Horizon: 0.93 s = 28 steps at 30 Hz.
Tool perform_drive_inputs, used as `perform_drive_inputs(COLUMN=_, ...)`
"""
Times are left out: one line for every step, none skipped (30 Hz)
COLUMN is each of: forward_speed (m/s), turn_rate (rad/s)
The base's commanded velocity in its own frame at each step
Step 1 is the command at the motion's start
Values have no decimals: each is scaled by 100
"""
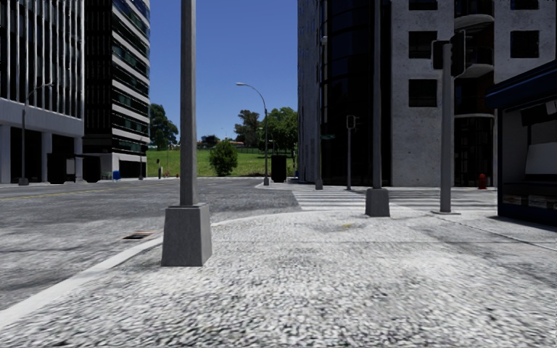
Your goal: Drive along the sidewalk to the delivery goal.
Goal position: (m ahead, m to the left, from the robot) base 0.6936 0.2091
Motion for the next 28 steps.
perform_drive_inputs(forward_speed=0, turn_rate=0)
perform_drive_inputs(forward_speed=0, turn_rate=0)
perform_drive_inputs(forward_speed=0, turn_rate=0)
perform_drive_inputs(forward_speed=0, turn_rate=0)
perform_drive_inputs(forward_speed=0, turn_rate=0)
perform_drive_inputs(forward_speed=0, turn_rate=0)
perform_drive_inputs(forward_speed=0, turn_rate=0)
perform_drive_inputs(forward_speed=0, turn_rate=0)
perform_drive_inputs(forward_speed=0, turn_rate=0)
perform_drive_inputs(forward_speed=0, turn_rate=0)
perform_drive_inputs(forward_speed=0, turn_rate=0)
perform_drive_inputs(forward_speed=0, turn_rate=0)
perform_drive_inputs(forward_speed=0, turn_rate=0)
perform_drive_inputs(forward_speed=0, turn_rate=0)
perform_drive_inputs(forward_speed=0, turn_rate=0)
perform_drive_inputs(forward_speed=0, turn_rate=0)
perform_drive_inputs(forward_speed=0, turn_rate=0)
perform_drive_inputs(forward_speed=0, turn_rate=0)
perform_drive_inputs(forward_speed=0, turn_rate=0)
perform_drive_inputs(forward_speed=0, turn_rate=0)
perform_drive_inputs(forward_speed=0, turn_rate=0)
perform_drive_inputs(forward_speed=0, turn_rate=0)
perform_drive_inputs(forward_speed=0, turn_rate=0)
perform_drive_inputs(forward_speed=0, turn_rate=0)
perform_drive_inputs(forward_speed=0, turn_rate=0)
perform_drive_inputs(forward_speed=0, turn_rate=0)
perform_drive_inputs(forward_speed=0, turn_rate=0)
perform_drive_inputs(forward_speed=0, turn_rate=0)
